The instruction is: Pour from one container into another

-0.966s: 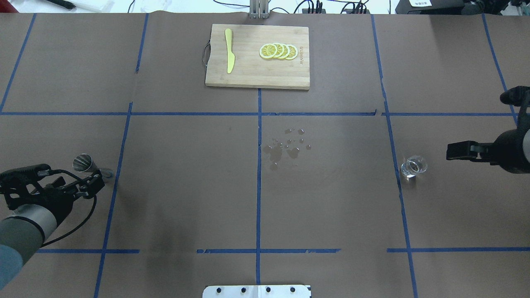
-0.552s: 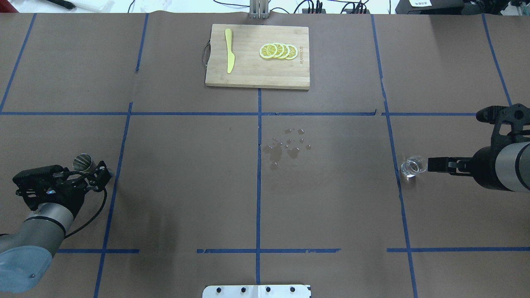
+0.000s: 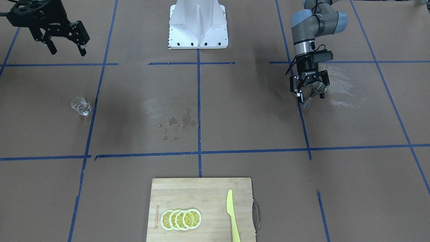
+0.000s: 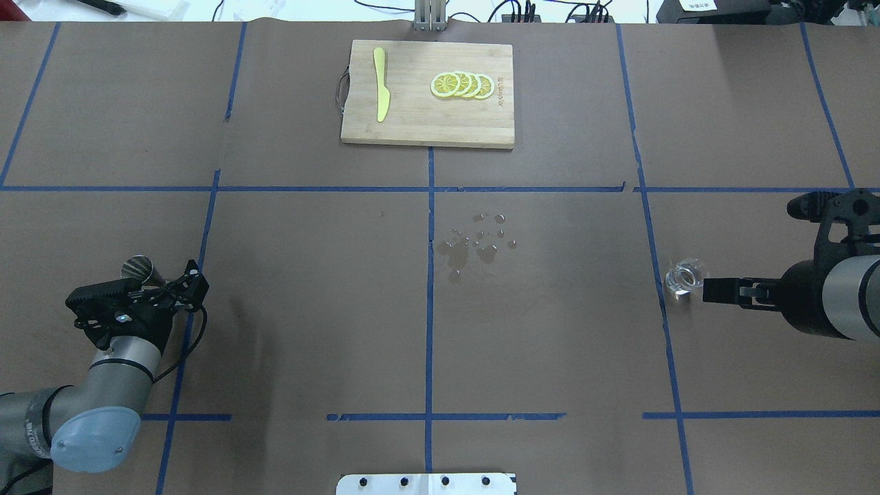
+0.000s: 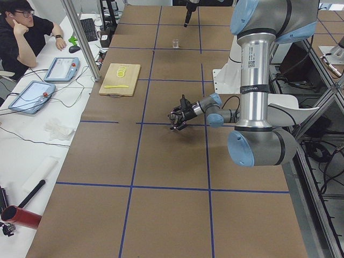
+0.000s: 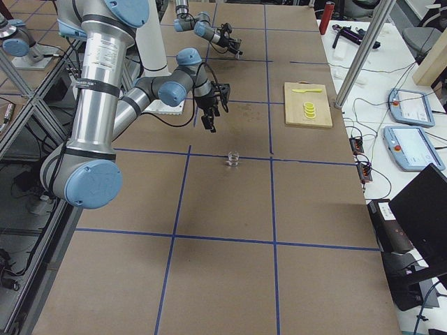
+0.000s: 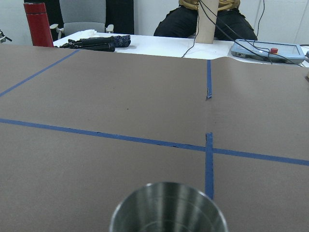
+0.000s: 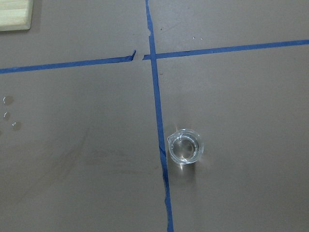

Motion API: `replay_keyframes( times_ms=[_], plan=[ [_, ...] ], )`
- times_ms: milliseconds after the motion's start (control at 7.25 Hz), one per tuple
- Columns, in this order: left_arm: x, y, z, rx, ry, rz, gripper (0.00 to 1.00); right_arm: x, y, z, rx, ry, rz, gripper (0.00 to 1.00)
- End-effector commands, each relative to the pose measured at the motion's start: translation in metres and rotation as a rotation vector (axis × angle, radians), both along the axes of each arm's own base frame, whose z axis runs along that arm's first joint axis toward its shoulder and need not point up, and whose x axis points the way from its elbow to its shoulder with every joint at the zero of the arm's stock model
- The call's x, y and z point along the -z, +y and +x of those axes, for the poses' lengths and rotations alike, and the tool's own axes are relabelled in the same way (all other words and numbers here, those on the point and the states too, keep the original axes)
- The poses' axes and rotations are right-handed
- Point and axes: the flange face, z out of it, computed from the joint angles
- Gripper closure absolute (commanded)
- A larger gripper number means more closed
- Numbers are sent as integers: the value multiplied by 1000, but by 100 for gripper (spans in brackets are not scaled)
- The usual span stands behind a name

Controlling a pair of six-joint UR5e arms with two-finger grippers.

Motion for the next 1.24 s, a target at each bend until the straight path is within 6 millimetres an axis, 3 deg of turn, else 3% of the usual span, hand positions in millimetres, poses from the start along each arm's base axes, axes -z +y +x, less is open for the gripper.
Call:
replay_keyframes(
  times_ms=[0,276,552,1103],
  plan=[
    [-4,1,4,6,-9,9,10,4,9,-7,6,-14,-12,0],
    [-4,9,9,-12,-9,9,23,4,21,-24,-7,-9,-12,0],
    [-5,14,10,-22,-6,7,39,4,24,-27,0,-8,-11,0],
    [-14,16,-8,-11,-10,1,45,3,26,-29,6,-6,-11,0]
  ],
)
